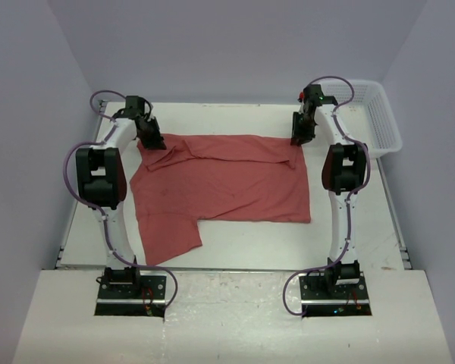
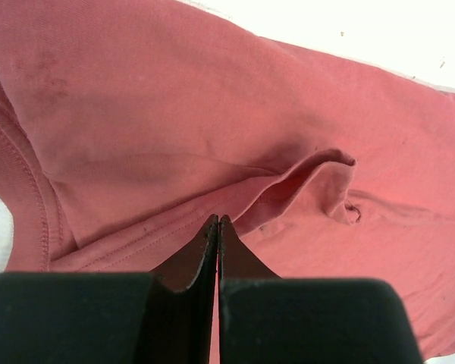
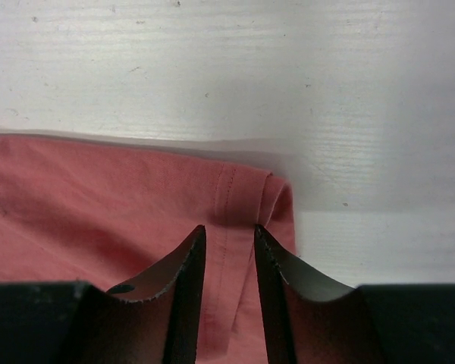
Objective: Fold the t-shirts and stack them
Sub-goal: Fold the flattened tshirt in 1/3 of the way
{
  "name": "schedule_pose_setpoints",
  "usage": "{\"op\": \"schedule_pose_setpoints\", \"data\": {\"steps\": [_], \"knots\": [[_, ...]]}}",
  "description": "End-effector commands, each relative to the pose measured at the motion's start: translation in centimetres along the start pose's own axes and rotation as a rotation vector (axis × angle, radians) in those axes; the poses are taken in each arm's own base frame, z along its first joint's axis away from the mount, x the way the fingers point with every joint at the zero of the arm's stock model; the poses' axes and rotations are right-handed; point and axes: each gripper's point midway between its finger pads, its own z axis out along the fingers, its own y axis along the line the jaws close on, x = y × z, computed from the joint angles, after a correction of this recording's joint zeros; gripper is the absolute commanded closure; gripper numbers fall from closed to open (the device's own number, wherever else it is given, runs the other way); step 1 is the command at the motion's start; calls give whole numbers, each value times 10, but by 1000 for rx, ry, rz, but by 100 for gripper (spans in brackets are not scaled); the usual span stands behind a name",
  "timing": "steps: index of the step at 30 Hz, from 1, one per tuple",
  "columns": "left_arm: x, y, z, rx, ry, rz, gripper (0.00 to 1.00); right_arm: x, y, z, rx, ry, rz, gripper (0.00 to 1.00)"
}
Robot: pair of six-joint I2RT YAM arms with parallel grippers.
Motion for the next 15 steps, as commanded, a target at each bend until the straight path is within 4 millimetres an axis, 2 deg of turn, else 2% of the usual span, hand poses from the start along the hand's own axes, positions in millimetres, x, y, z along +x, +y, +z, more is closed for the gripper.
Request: {"op": "schedule_pose_setpoints", "data": {"steps": [1, 6, 15], "knots": [[-3, 0, 1, 1, -18, 7, 100, -14, 0, -10, 15, -54, -27, 66], [2, 3, 6, -5, -4, 0, 100, -14, -4, -10, 30, -54, -32, 65], [4, 4, 7, -6, 2, 1, 100, -10, -4, 5, 23, -25, -29, 68]]}}
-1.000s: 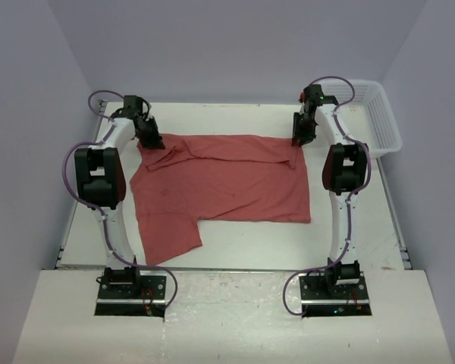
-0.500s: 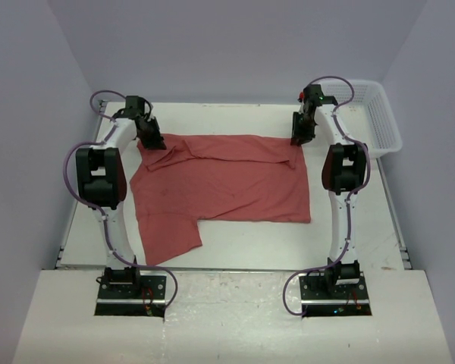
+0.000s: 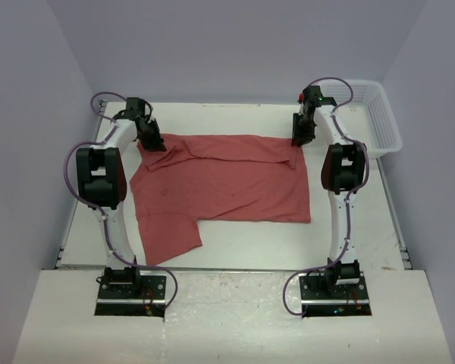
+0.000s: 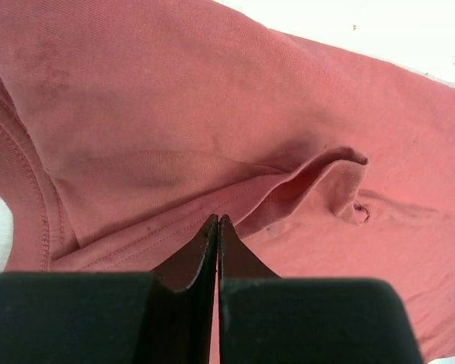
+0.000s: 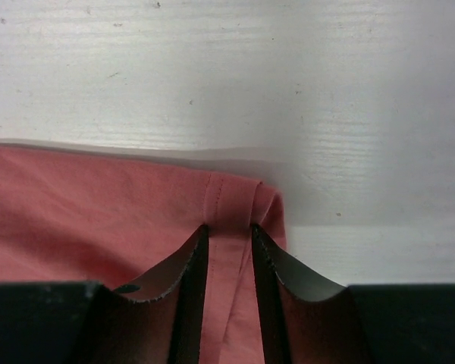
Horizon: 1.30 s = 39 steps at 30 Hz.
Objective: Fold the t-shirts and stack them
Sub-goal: Fold the flattened tshirt in 1/3 of the way
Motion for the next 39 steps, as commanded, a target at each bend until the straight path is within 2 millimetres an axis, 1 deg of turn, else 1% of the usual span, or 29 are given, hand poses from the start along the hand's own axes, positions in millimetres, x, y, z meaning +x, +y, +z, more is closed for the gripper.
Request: {"op": "schedule_pose_setpoints", "data": {"steps": [1, 4, 6, 7, 10, 11, 12, 13, 14, 19, 23, 25, 29, 33, 38, 39], "knots": [[-1, -1, 3, 6, -8, 4, 100, -8, 2, -1, -5, -20, -18, 70], [-1, 1, 5, 0, -5, 3, 100, -8, 3, 2, -8, -19, -19, 72], [2, 3, 7, -4, 4, 0, 100, -9, 1, 4, -4, -20, -18, 75], [2, 3, 8, -5, 4, 2, 100, -10, 1, 3, -3, -25, -18, 80], [2, 5, 8, -14, 5, 4, 100, -15, 0, 0, 8, -42, -22, 86], [2, 5, 9, -15, 5, 4, 100, -16, -1, -2, 10, -49, -25, 92], [3, 7, 10, -22, 10, 2, 100, -18, 0, -4, 10, -57, -29, 94], [3, 7, 11, -24, 9, 2, 100, -21, -2, -6, 14, -65, -29, 98], [4, 8, 12, -27, 13, 1, 100, -22, -1, -7, 16, -72, -32, 100], [11, 19, 18, -73, 32, -5, 100, -32, -3, -18, 36, -108, -37, 100], [19, 30, 25, -109, 58, -7, 100, -45, -10, -33, 64, -156, -30, 100], [23, 33, 28, -119, 67, -9, 100, -48, -14, -35, 58, -166, -23, 100], [31, 40, 35, -144, 92, -16, 100, -53, -22, -37, 69, -177, -13, 100], [37, 45, 38, -155, 103, -20, 100, -57, -22, -36, 61, -192, -16, 100], [34, 44, 36, -156, 95, -12, 100, -60, -26, -34, 65, -197, -15, 100], [33, 44, 35, -158, 91, -9, 100, -60, -26, -32, 65, -195, -14, 78]]}}
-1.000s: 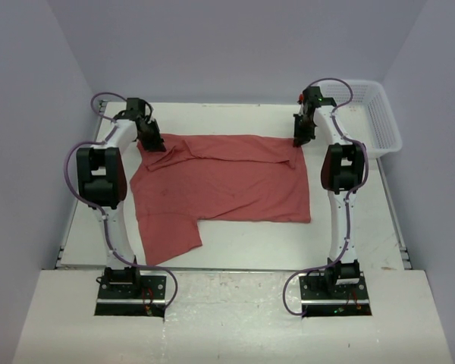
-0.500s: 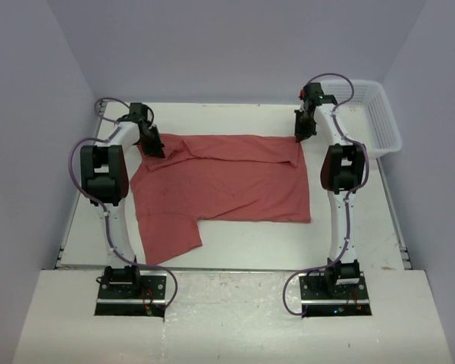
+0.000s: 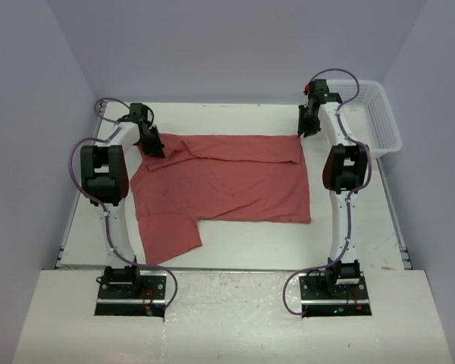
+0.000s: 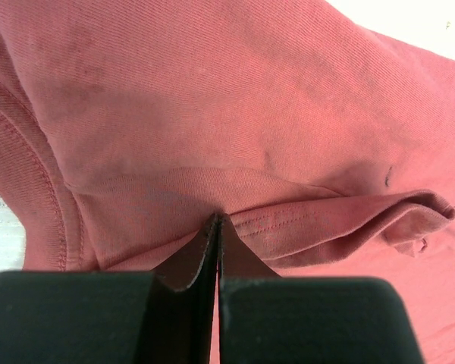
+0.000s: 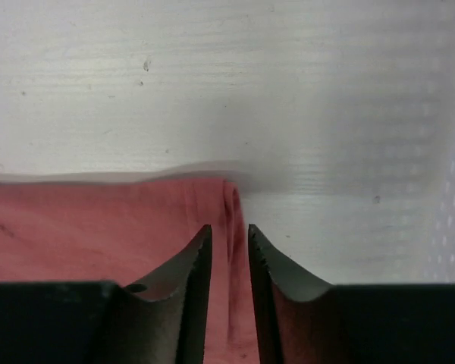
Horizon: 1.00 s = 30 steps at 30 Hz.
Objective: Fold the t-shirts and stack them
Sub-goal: Fold the flattened tshirt in 1/3 of the way
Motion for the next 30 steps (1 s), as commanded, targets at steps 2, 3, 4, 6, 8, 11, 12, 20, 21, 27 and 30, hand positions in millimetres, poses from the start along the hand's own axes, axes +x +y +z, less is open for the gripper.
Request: {"op": "schedule_pose_setpoints", "data": {"steps": [2, 3, 4, 6, 8, 11, 12, 20, 21, 27, 30], "knots": [[16, 17, 8, -68, 43, 12, 100, -30, -10, -20, 17, -99, -14, 63], [14, 15, 5, -60, 39, 14, 100, -31, -10, -22, 17, -102, -14, 47], [9, 11, -1, -49, 23, 21, 100, -34, -11, -27, 26, -114, -12, 38], [2, 4, -12, -30, -3, 28, 100, -39, -9, -38, 22, -135, -13, 19], [-15, -4, -35, -18, -65, 37, 100, -51, -3, -67, 2, -187, -2, 15], [-39, -39, -77, 4, -168, 104, 92, -67, 12, -121, -53, -279, 13, 6], [-43, -43, -87, -4, -184, 120, 90, -66, 17, -133, -81, -286, 16, 6], [-61, -115, -161, 141, -316, 217, 62, -15, 98, -219, -252, -296, -67, 100], [-57, -117, -149, 146, -271, 216, 67, 0, 102, -214, -245, -264, -91, 100], [-47, -141, -104, 239, -161, 253, 60, 52, 144, -259, -373, -287, -172, 58], [-37, -141, -83, 243, -146, 260, 56, 67, 142, -266, -387, -278, -170, 58]]}}
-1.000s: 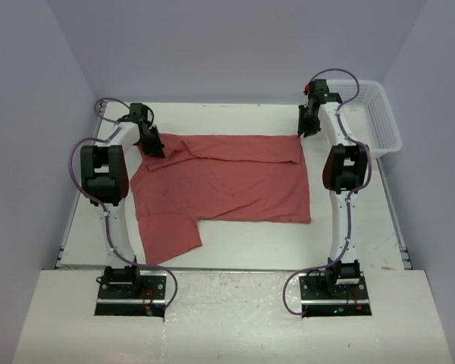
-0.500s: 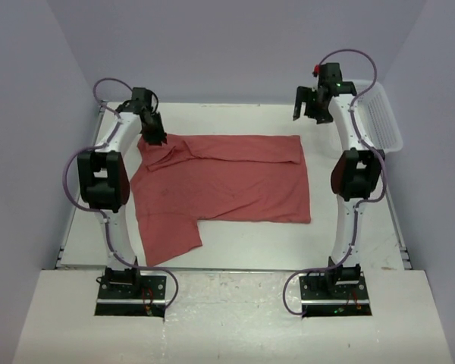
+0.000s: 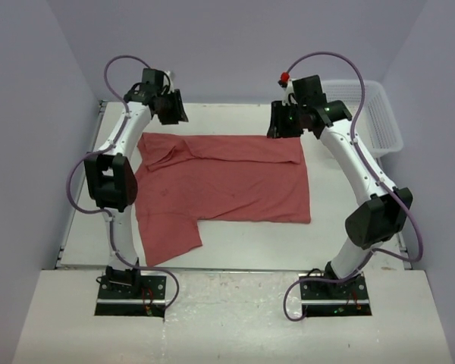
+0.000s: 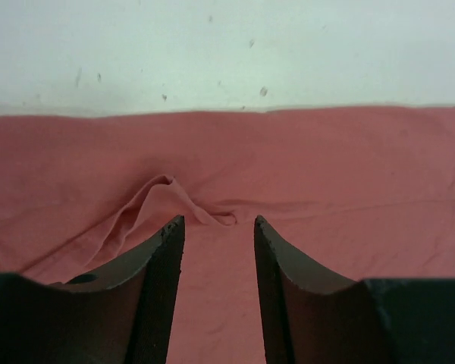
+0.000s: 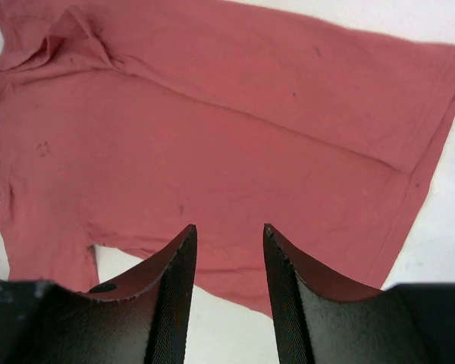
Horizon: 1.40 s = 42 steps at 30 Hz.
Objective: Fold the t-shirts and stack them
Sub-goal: Fold the flattened tshirt in 1/3 of the way
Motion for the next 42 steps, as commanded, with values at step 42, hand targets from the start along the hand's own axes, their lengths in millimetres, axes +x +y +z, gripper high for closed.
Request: {"op": "schedule_pose_setpoints", "data": {"steps": [42], "knots": [[39, 23, 48, -260, -18, 214, 56, 55, 8, -15, -128, -5, 63, 65]]}}
